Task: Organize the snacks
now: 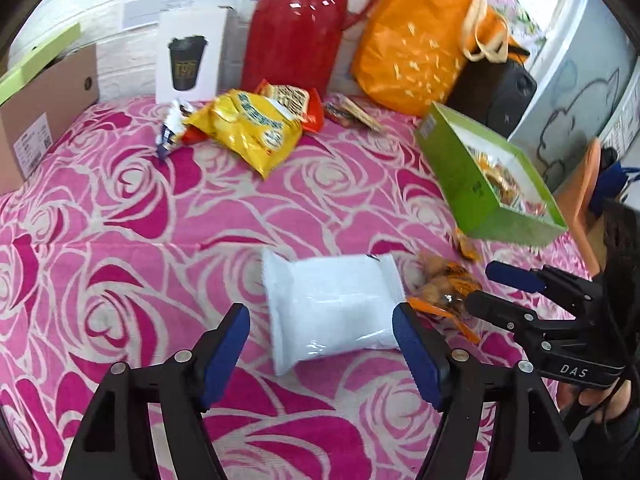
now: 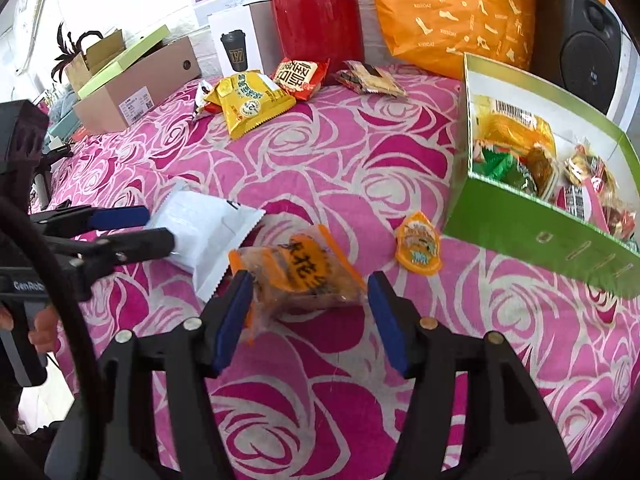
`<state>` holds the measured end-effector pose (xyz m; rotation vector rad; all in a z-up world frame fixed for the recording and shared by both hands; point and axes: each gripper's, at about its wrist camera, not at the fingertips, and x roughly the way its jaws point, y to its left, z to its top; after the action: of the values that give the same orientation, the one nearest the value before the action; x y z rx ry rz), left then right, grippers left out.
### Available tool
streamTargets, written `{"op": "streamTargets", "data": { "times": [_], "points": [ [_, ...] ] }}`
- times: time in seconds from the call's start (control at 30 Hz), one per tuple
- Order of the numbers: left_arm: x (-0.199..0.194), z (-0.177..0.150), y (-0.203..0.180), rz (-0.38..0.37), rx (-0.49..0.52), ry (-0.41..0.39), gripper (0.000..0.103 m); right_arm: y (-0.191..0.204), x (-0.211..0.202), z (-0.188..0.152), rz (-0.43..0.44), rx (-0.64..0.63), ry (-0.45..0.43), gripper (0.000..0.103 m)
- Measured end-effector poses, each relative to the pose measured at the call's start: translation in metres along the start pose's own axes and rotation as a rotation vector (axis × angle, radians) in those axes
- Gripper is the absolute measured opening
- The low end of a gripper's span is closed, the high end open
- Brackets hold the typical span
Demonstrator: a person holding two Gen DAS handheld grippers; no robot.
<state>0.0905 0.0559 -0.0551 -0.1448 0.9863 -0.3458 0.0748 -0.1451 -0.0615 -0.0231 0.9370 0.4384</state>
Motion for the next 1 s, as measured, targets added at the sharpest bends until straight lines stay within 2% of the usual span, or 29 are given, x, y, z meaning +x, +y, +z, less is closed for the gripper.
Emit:
{"op": "streamTargets", "data": {
  "times": [0.07, 0.13, 0.23, 0.33, 0.53, 0.6, 0.63, 0.7, 0.73, 0.8, 0.83, 1.0],
  "points": [
    [0.007, 0.001, -0.006, -0.010, 0.004, 0.017, 0.077, 0.000, -0.002, -0.002, -0.002, -0.006, 0.000, 0.061],
    [0.013, 0.002, -0.015, 0.014, 0.030, 0.018, 0.084, -0.002, -0.003, -0.004, -0.005, -0.010, 0.000, 0.061],
    [0.019, 0.003, -0.023, 0.039, 0.077, 0.009, 0.085, -0.004, -0.001, -0.004, 0.007, 0.001, 0.000, 0.061],
    [0.026, 0.004, -0.016, 0.060, 0.056, 0.020, 0.085, -0.002, 0.005, -0.002, 0.007, -0.004, 0.007, 0.061],
    [0.036, 0.003, -0.009, 0.041, 0.006, 0.039, 0.086, -0.002, 0.010, -0.003, 0.013, 0.004, 0.000, 0.061],
    [0.041, 0.003, -0.007, 0.030, -0.014, 0.042, 0.085, -0.004, 0.009, -0.004, 0.028, 0.011, -0.009, 0.045],
    [0.041, 0.002, -0.007, 0.026, -0.019, 0.035, 0.079, -0.004, 0.008, -0.004, 0.056, 0.018, -0.015, 0.040],
    [0.041, 0.003, -0.010, 0.015, -0.011, 0.035, 0.063, -0.002, 0.006, -0.002, 0.047, 0.011, -0.020, 0.039],
    [0.040, 0.003, -0.011, 0.006, -0.011, 0.037, 0.059, 0.000, 0.005, -0.002, 0.042, 0.003, -0.019, 0.038],
    [0.038, 0.003, -0.013, -0.005, -0.015, 0.039, 0.058, 0.003, 0.004, -0.002, 0.040, 0.000, -0.025, 0.036],
    [0.037, 0.003, -0.014, -0.009, -0.015, 0.038, 0.057, 0.004, 0.001, -0.003, 0.044, -0.003, -0.029, 0.019],
    [0.027, 0.004, -0.020, -0.033, -0.012, 0.018, 0.055, 0.003, -0.014, 0.003, 0.045, -0.005, -0.068, 0.014]
  ]
}}
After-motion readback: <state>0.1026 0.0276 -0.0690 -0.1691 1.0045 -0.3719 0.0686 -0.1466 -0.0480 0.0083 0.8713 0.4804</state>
